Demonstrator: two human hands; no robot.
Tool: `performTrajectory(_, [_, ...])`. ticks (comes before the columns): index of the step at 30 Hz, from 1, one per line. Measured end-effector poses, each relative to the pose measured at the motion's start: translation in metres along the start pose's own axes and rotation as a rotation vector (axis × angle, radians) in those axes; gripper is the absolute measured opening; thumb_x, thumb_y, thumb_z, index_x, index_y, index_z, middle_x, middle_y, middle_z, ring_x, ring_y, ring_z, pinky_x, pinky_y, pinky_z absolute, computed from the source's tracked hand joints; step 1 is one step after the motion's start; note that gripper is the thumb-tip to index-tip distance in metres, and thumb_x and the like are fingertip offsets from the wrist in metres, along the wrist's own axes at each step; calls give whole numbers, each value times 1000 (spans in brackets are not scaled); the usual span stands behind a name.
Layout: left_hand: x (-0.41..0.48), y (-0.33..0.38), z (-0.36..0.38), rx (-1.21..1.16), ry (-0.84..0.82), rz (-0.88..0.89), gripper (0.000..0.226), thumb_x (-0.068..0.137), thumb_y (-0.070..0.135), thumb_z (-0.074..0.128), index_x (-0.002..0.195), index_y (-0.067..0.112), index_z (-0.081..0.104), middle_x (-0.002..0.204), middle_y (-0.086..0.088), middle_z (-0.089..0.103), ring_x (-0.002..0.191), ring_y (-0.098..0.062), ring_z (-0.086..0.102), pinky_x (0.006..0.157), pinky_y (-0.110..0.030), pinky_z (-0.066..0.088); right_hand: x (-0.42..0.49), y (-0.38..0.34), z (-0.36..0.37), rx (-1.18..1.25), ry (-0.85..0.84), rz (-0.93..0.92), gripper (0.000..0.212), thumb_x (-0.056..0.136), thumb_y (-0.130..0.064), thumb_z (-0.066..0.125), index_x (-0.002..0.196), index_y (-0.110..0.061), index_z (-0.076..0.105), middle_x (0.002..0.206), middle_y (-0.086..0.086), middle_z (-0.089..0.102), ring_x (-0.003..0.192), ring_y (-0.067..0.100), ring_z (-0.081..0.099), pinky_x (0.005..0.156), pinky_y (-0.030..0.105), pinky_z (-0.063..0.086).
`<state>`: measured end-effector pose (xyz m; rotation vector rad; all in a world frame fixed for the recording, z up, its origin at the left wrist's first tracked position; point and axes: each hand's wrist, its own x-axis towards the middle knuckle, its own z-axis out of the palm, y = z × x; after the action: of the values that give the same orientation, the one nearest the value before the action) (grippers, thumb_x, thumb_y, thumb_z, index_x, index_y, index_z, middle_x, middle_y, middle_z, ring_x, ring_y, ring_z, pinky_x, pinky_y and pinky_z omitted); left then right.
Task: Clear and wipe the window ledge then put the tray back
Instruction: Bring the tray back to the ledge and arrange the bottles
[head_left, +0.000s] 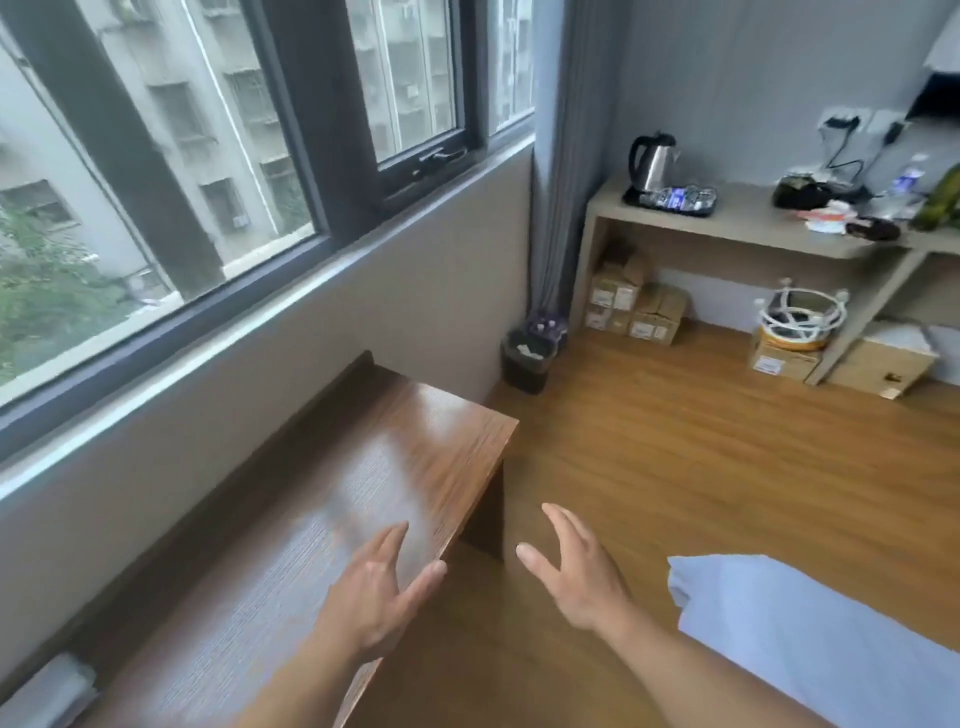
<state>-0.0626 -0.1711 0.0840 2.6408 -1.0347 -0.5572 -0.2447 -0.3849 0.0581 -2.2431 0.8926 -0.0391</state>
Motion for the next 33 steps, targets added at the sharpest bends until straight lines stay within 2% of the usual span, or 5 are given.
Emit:
performTrajectory(11, [147, 173, 59, -172, -500, 96, 132, 52, 108, 24, 153, 24, 44, 149, 1, 55, 132, -13, 55, 100, -22, 41, 38, 139, -101, 144, -97, 391, 123, 60, -101, 12, 154, -26, 37, 158, -5, 44, 143, 18, 43, 113, 37, 38])
performTrajectory(17, [261, 238, 71, -270, -677, 171, 107, 72, 89, 52, 153, 19, 43, 152, -2, 52, 132, -10, 53, 91, -6, 39, 98, 180, -148, 191, -60, 521, 93, 84, -86, 31, 152, -24, 39, 155, -3, 47, 139, 17, 47, 110, 33, 40])
performTrajectory(23, [402, 288, 61, -350, -766, 264, 110, 54, 101, 55, 141, 34, 55, 131, 6, 66, 117, -3, 63, 105, -28, 49, 195, 210, -213, 314, 56, 651, 111, 63, -102, 33, 147, -31, 44, 143, -8, 54, 129, 12, 54, 105, 35, 47])
performTrajectory(28, [501, 333, 35, -405, -726, 276, 82, 67, 90, 60, 130, 38, 59, 119, 12, 68, 100, 11, 64, 76, -2, 44, 285, 219, -271, 414, 204, 690, 67, 91, -70, 55, 142, -27, 51, 128, -9, 59, 117, 10, 60, 102, 32, 47])
performTrajectory(33, [610, 380, 27, -475, -705, 246, 82, 52, 97, 62, 120, 51, 59, 121, 17, 67, 109, 1, 65, 92, -26, 53, 382, 243, -324, 537, 299, 646, 59, 94, -63, 57, 141, -27, 52, 130, -7, 61, 109, 1, 61, 88, 19, 46])
